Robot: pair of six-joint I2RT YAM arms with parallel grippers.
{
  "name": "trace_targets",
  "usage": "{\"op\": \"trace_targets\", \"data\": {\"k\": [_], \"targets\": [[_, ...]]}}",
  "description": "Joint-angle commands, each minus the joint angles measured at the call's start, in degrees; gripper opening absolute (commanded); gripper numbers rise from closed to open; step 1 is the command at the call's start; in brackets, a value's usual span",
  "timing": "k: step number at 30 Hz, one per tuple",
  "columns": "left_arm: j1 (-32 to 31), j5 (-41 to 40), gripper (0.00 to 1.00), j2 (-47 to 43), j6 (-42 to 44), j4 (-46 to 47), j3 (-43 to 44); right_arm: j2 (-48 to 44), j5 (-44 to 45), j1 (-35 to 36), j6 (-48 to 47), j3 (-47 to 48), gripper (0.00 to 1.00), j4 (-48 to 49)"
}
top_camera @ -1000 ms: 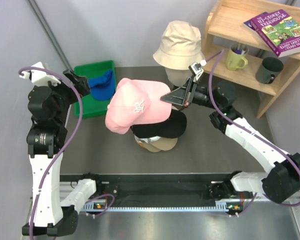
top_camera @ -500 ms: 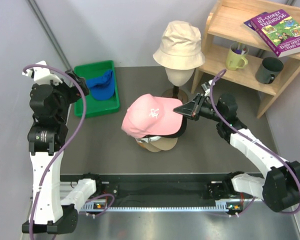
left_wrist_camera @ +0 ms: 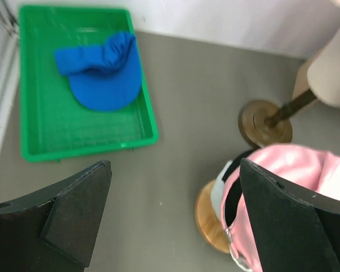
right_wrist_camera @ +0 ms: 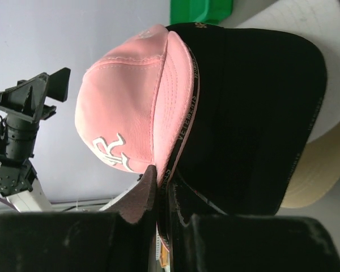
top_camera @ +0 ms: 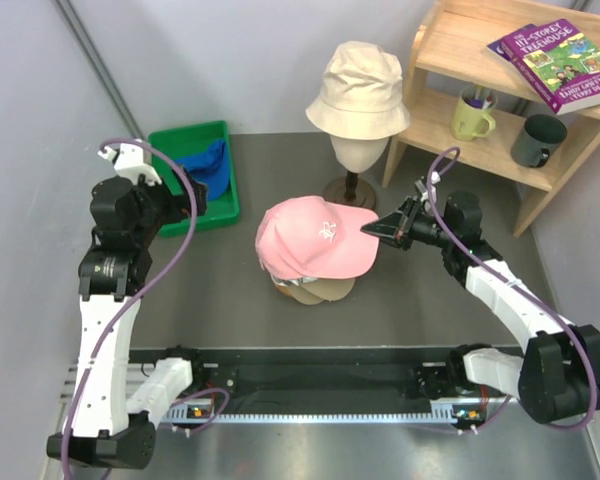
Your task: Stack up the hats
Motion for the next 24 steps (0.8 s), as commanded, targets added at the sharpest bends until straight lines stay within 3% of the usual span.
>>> {"op": "trace_targets", "data": {"k": [1, 8, 24], "targets": [[-0.98, 3.97, 0.99, -1.69, 1.07, 2.12, -3.34, 2.68, 3.43, -1.84, -8.25, 0.11, 0.0, -6.16], [-2.57, 13.89, 0.99, -2.66, -3.83, 6.68, -16.23, 7.78, 4.49, -2.63, -11.51, -1.83, 0.0, -4.6], [-2.57, 20.85, 0.95, -2.49, -16.06, 23.47, -33.4, 14.29, 5.81, -3.77, -14.94, -1.74, 0.0, -2.83]]}}
